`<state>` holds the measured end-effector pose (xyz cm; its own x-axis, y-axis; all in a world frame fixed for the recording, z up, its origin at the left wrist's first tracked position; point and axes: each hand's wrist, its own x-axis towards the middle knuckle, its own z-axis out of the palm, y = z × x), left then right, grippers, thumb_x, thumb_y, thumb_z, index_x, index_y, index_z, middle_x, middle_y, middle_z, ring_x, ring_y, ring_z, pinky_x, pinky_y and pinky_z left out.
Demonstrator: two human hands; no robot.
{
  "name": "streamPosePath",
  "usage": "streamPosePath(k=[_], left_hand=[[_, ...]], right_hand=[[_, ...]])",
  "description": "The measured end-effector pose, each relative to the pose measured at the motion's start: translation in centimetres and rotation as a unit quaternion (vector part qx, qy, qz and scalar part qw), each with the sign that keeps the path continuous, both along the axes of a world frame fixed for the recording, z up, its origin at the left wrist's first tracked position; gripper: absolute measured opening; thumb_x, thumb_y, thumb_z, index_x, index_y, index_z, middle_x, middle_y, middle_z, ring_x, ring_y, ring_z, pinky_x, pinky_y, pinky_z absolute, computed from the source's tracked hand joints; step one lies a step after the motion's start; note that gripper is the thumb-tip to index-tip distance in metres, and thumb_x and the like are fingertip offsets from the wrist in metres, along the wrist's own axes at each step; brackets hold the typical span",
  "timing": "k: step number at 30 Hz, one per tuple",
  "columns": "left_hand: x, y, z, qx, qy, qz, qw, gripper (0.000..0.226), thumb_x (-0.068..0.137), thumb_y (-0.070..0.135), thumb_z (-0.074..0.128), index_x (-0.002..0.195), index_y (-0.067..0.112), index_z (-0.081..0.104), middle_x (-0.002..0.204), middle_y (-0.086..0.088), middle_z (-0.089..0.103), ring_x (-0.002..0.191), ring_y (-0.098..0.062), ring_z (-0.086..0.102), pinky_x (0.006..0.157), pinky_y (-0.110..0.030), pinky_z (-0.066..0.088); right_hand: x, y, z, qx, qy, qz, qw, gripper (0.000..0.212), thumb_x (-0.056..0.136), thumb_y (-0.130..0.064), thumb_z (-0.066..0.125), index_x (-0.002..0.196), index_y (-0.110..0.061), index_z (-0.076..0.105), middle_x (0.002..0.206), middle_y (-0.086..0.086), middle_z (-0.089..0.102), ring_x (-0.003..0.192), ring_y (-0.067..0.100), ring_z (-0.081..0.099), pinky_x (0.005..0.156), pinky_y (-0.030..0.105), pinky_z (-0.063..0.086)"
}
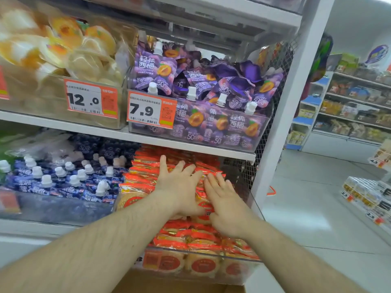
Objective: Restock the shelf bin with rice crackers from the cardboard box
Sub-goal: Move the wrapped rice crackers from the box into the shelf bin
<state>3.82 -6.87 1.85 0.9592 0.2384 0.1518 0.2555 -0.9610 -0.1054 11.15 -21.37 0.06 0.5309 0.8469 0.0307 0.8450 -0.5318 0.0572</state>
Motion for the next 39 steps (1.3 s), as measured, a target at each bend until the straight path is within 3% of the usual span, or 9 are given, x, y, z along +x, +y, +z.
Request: streamPosePath(k=[8,11,14,17,22,27,29,34,39], left_hand=[[1.4,0.1,-0.5,-0.029,-0.007,-0.004,1.0,0.087,0.073,0.076,0.051,0.146,0.032,0.033,0.154,0.01,0.031,0.144,-0.02,0.024,0.108,-0.072,0.0],[1.3,0.1,-0.7,-0.025,-0.009,0.0,1.0,0.087,0.074,0.076,0.05,0.146,0.029,0.035,0.153,0.009,0.034,0.143,-0.019,0.026,0.109,-0.071,0.001],[1.2,0.2,-0.7,-0.024,-0.005,0.002,1.0,0.086,0.075,0.077,0.048,0.144,0.028,0.037,0.15,0.007,0.038,0.142,-0.019,0.028,0.109,-0.07,0.001],[1.2,0.3,-0.8,-0.022,-0.008,0.0,1.0,0.082,0.075,0.077,0.048,0.141,0.03,0.041,0.147,0.007,0.042,0.141,-0.019,0.029,0.109,-0.07,0.002],[1.1,0.3,-0.7,-0.024,0.004,0.006,1.0,0.082,0.076,0.077,0.047,0.142,0.03,0.04,0.146,0.007,0.042,0.141,-0.02,0.029,0.109,-0.07,0.001],[1.0,0.2,-0.6,0.001,0.008,0.014,1.0,0.085,0.077,0.078,0.042,0.147,0.032,0.032,0.155,0.004,0.032,0.146,-0.024,0.02,0.107,-0.072,-0.004],[0.8,-0.1,-0.6,0.031,0.001,0.022,0.999,0.084,0.079,0.077,0.039,0.15,0.034,0.026,0.16,-0.001,0.022,0.148,-0.028,0.012,0.107,-0.072,-0.006],[-0.4,-2.0,-1.6,0.077,-0.086,-0.012,0.993,0.068,0.09,0.06,0.042,0.15,0.032,0.024,0.16,-0.004,0.02,0.148,-0.029,0.012,0.111,-0.068,-0.003],[-1.1,-2.6,-3.0,0.058,-0.1,-0.011,0.993,0.056,0.097,0.052,0.036,0.149,0.033,0.027,0.157,0.002,0.028,0.145,-0.025,0.023,0.112,-0.066,0.002]], right_hand=[[2.6,2.2,3.7,0.146,0.11,-0.058,0.981,0.056,0.101,-0.027,0.033,0.154,-0.014,0.017,0.162,0.004,0.015,0.148,0.017,0.011,0.12,0.039,0.003],[3.6,4.0,3.6,0.075,0.102,-0.075,0.989,0.053,0.103,-0.043,0.021,0.152,-0.024,0.025,0.161,0.0,0.022,0.147,0.02,0.016,0.119,0.047,0.008],[3.8,5.2,4.3,0.017,0.11,-0.104,0.988,0.063,0.098,-0.059,0.009,0.142,-0.031,0.045,0.149,0.004,0.044,0.137,0.026,0.038,0.114,0.047,0.025],[4.1,6.6,5.3,0.054,0.143,-0.15,0.977,0.079,0.095,-0.066,0.008,0.134,-0.016,0.056,0.141,0.011,0.052,0.128,0.027,0.049,0.106,0.041,0.037],[3.8,7.7,5.4,0.016,0.169,-0.163,0.972,0.081,0.096,-0.065,0.01,0.14,-0.01,0.049,0.149,0.015,0.042,0.135,0.028,0.041,0.109,0.038,0.031],[3.2,3.7,5.0,0.235,0.187,-0.201,0.933,0.039,0.098,-0.037,0.036,0.119,-0.016,0.061,0.128,0.008,0.059,0.119,0.029,0.054,0.099,0.036,0.042],[1.9,0.4,2.8,0.287,0.199,-0.218,0.911,0.045,0.091,-0.019,0.042,0.135,-0.017,0.053,0.132,0.003,0.056,0.121,0.027,0.053,0.1,0.034,0.043],[1.4,-2.4,-1.5,0.061,0.164,-0.213,0.961,0.07,0.088,-0.008,0.044,0.152,-0.007,0.018,0.162,0.012,0.008,0.148,0.027,0.009,0.12,0.037,0.015],[4.1,0.0,-1.3,0.006,0.156,-0.194,0.968,0.07,0.091,-0.011,0.048,0.153,-0.008,0.015,0.16,0.014,0.016,0.146,0.032,0.019,0.118,0.041,0.024]])
